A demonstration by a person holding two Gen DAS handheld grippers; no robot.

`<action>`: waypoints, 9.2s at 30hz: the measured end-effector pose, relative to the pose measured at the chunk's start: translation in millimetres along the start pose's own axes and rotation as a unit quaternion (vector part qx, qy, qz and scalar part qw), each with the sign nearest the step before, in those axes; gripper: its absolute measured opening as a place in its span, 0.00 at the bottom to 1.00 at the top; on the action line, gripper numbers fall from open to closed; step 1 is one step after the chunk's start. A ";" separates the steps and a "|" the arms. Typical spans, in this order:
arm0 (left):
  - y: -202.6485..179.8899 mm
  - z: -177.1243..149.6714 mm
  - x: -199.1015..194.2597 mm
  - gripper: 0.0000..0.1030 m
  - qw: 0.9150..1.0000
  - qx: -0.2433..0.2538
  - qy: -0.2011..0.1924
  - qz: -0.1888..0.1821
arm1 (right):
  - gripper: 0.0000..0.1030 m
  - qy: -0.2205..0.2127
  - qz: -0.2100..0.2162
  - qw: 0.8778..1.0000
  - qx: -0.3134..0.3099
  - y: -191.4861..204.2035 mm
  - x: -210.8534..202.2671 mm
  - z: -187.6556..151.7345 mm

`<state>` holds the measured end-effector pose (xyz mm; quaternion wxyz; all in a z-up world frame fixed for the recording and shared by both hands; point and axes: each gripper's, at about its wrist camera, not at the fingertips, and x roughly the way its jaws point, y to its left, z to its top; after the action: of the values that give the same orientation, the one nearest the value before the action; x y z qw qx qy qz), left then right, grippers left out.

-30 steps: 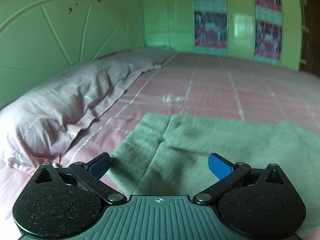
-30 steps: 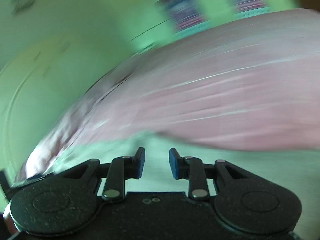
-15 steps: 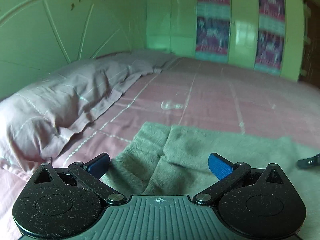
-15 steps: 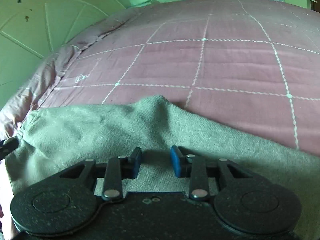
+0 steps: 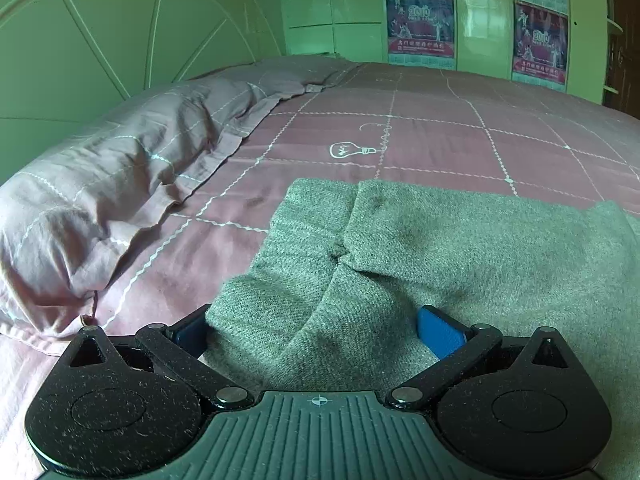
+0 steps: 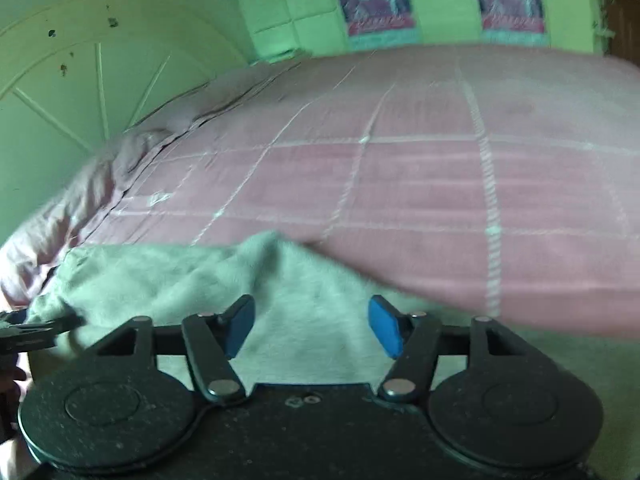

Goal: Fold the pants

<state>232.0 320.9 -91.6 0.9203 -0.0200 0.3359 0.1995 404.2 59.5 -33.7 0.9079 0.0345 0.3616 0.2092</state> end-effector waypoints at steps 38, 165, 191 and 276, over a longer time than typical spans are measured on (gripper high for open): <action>-109.4 -50.1 -105.7 1.00 0.998 0.015 0.018 -0.058 | 0.05 -0.228 -0.062 0.869 0.435 -322.0 -284.8 -212.1; -8.0 -51.9 -61.5 0.78 0.936 -0.254 -0.012 -0.241 | 0.11 -0.125 -0.011 0.985 0.121 -119.0 -139.4 -88.4; 85.1 -64.2 83.9 0.22 0.850 -0.418 -0.031 -0.319 | 0.16 -0.031 0.020 0.998 0.050 4.3 -149.5 -116.0; -136.3 -54.5 -98.2 0.26 0.965 0.034 -0.034 -0.257 | 0.41 -0.115 0.044 0.949 0.289 -131.0 -209.1 -160.0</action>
<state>182.4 151.5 -85.5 0.9515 -0.0678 0.2949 -0.0550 207.3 -158.6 -45.3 0.8845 0.3348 0.2977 0.1303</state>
